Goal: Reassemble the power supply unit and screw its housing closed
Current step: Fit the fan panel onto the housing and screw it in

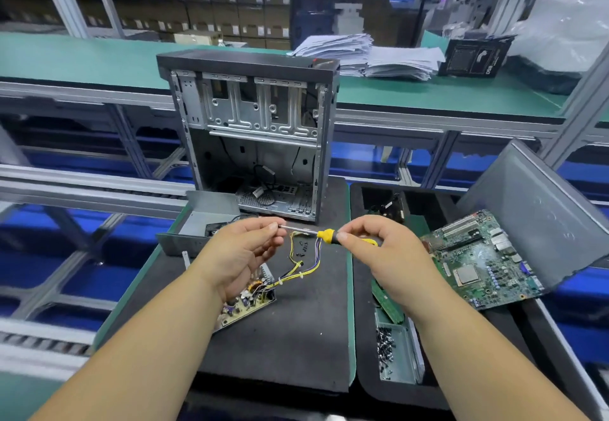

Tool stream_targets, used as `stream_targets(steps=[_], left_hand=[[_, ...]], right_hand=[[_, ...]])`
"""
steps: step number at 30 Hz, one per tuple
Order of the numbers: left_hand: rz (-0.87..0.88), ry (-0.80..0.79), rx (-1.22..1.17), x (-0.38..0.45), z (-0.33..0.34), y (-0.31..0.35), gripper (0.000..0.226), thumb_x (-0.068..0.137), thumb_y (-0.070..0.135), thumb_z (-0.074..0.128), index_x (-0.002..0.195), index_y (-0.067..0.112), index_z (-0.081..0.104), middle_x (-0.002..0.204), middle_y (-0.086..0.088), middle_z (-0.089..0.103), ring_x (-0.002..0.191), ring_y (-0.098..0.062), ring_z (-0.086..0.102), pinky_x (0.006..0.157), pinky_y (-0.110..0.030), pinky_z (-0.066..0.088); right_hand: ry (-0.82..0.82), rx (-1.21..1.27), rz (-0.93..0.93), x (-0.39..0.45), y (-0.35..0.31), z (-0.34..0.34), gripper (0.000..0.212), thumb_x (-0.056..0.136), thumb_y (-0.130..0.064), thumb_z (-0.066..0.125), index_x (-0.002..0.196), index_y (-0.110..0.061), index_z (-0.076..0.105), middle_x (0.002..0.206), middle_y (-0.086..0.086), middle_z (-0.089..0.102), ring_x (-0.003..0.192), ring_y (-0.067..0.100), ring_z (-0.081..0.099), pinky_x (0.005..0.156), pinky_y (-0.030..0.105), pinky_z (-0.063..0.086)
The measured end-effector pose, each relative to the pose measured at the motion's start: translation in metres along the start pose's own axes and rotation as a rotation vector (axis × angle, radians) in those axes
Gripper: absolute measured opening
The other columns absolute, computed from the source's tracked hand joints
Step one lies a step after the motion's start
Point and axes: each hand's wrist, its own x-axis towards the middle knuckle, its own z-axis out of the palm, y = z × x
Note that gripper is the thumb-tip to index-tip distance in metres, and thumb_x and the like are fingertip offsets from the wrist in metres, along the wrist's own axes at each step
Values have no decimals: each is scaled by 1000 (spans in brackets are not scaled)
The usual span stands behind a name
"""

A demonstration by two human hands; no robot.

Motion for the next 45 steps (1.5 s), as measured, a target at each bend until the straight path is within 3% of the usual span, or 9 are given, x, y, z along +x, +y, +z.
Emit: stream_targets(steps=[2,7,15,19,23,26,28,31,45], left_hand=[[24,42,11,-8,-3,2,15,97,3,55,101,4,69,77,0,72,67,-5,66,62,-15,54],[58,93,50,-23,-15,11,17,98,5,53,100,6,70,77,2,71,69,-4,64,65,-15,54],[36,55,74,-23,-36,13,21,97,4,54,112,6,69,82,2,71,76,-5,65,71,-16,54],[-5,-10,115,-12,-56,13,27,96,4,53,119,12,66,98,-5,73,88,-11,68,82,-21,55],[43,-66,939,1,-110,9,51,84,-10,44,113,26,66,110,7,66,102,-11,62,87,-24,51],[98,-388,1790,11,-152,7,47,79,4,58,115,33,65,119,12,58,118,-10,49,101,-28,41],[111,-509,1955,18,-165,5,39,78,18,71,114,33,66,118,14,56,118,-8,46,103,-25,36],[200,-524,1960,28,-168,6,28,82,37,73,110,32,70,111,14,63,111,-6,52,99,-23,36],[202,-498,1562,34,-132,15,12,84,29,75,82,33,65,88,17,58,87,-2,55,81,-22,44]], right_hand=[[-73,-3,4,1,0,3,2,85,-28,76,84,-28,74,71,-1,63,65,8,55,63,20,44],[-169,10,-4,2,1,21,2,87,-23,74,85,-24,75,57,-14,60,56,1,60,51,8,38],[-186,32,46,2,1,47,8,91,-28,68,85,-27,74,62,-5,66,52,1,52,56,20,40],[-129,63,72,7,3,60,13,92,-25,66,83,-25,74,61,-13,65,50,-1,53,51,7,37],[-83,69,148,7,12,74,16,94,-30,61,82,-30,71,65,-6,68,54,7,47,51,15,38],[-37,74,190,8,19,83,16,95,-31,59,83,-30,70,67,-5,68,57,9,47,58,23,40],[-17,90,211,9,22,87,17,95,-30,59,83,-28,70,66,-4,68,58,9,48,62,27,41],[12,96,232,10,24,92,18,95,-30,59,82,-27,71,66,-4,67,58,10,49,64,29,42],[94,104,233,7,27,77,20,92,-36,54,80,-29,69,69,-3,69,59,8,50,69,30,44]])
